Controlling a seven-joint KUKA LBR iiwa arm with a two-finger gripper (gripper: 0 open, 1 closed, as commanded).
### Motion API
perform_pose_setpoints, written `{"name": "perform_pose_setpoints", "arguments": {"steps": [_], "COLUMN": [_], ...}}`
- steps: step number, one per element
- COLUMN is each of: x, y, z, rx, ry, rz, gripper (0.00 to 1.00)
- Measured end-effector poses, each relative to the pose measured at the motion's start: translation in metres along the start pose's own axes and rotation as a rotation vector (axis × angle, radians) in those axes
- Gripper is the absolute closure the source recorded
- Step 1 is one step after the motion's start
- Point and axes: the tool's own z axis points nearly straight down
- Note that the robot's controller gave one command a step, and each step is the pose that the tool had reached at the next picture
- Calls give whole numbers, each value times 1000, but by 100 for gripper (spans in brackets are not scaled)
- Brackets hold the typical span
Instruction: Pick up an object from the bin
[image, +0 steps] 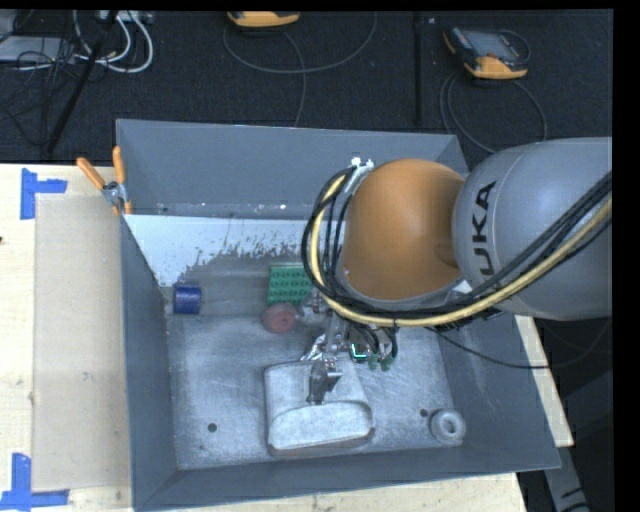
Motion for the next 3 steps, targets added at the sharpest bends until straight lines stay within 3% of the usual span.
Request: {"name": "perform_pose_setpoints", "arguments": {"steps": [1,2,3], "x": [-38,-57,-60], "y": [-52,-74,-77], "z": [96,100,96], "rx": [-4,5,8], "ry": [2,-22,-29], "rz": [-67,-220,-215], "gripper": [0,0,100]}}
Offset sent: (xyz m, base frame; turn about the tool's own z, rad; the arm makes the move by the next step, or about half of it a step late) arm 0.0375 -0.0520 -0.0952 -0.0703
